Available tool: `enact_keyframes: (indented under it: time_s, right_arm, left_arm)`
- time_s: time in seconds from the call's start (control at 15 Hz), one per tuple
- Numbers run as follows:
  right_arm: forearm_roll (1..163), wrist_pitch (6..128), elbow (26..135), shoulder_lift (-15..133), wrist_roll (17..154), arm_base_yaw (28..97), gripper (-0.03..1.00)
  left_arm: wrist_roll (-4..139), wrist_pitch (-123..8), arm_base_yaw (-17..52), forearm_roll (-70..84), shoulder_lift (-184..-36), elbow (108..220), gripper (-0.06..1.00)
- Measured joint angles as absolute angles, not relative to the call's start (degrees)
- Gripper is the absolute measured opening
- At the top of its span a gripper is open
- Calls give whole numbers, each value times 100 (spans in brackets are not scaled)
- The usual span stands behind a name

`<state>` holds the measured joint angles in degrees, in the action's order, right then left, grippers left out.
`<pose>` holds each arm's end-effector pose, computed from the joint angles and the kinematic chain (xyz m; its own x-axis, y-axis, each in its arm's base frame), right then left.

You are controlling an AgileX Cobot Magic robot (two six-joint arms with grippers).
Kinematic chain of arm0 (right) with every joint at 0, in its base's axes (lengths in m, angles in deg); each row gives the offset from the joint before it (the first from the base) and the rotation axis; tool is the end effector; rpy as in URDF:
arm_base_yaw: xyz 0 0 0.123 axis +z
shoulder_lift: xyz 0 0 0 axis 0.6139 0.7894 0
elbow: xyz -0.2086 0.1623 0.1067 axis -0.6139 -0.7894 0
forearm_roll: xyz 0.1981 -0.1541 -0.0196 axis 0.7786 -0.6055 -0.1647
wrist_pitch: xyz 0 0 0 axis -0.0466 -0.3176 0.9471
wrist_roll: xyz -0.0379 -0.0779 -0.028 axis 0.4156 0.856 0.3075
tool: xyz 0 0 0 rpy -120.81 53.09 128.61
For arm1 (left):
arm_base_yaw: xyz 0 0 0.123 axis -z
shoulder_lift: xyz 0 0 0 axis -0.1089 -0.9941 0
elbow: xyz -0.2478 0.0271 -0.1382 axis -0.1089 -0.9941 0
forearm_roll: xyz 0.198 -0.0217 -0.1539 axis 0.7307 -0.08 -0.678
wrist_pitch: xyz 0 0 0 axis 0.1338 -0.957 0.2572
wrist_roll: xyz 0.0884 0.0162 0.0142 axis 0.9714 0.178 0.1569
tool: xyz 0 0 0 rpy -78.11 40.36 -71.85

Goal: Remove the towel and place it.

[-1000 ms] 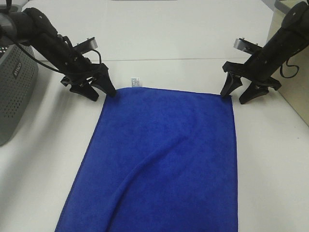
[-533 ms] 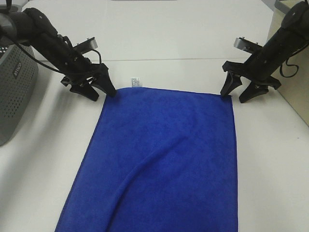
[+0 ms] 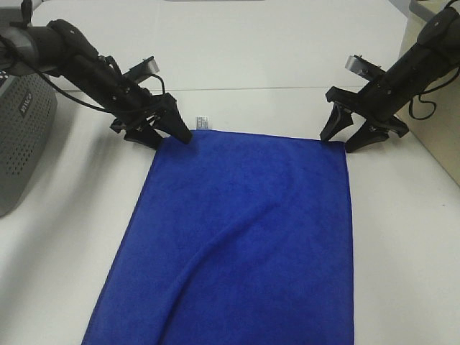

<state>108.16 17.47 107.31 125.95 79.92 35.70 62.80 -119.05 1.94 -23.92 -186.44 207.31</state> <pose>0.4864 0.0254 0.0966 -0.9887 0.0768 -0.1291 0.0052 0.8765 0.4814 0.5041 -0.1310 0.0905 -0.9387 0.2235 -0.2625 0.3399 0.7266 -0.5971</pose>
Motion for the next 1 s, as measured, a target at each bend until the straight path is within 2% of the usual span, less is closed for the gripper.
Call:
enact_keyframes:
  time_s: [0.13,0.2,0.27,0.33,0.4,0.47,0.53,0.8,1.0]
  right_arm:
    - [10913,1775,10748,12652,8009,3770,52]
    - [10902,1798,10748,12669,8009,3810,44]
    - [10873,1798,10748,12686,8009,3822,32]
    - [10873,1798,10748,12686,8009,3822,32]
    - [10781,1815,10748,12715,8009,3827,10]
    - [10735,1821,10748,12715,8009,3827,2]
    - [10718,1827,10748,12715,8020,3827,2]
    - [10764,1832,10805,12709,8255,3827,2]
    - [11028,2125,11212,12835,8811,3850,2]
  left_arm:
    - [6309,-11681,406,-2564,-18707,20754,67]
    - [6309,-11573,452,-2570,-18713,20754,61]
    - [6309,-11475,469,-2535,-18730,20754,51]
    - [6309,-11475,469,-2535,-18730,20754,51]
    - [6315,-11326,475,-2484,-18776,20754,31]
    - [6366,-11246,475,-2461,-18793,20754,18]
    - [6549,-11200,475,-2426,-18805,20754,1]
    - [6607,-11223,475,-2088,-18810,21018,1]
    - [6607,-11212,475,-1533,-18810,21722,1]
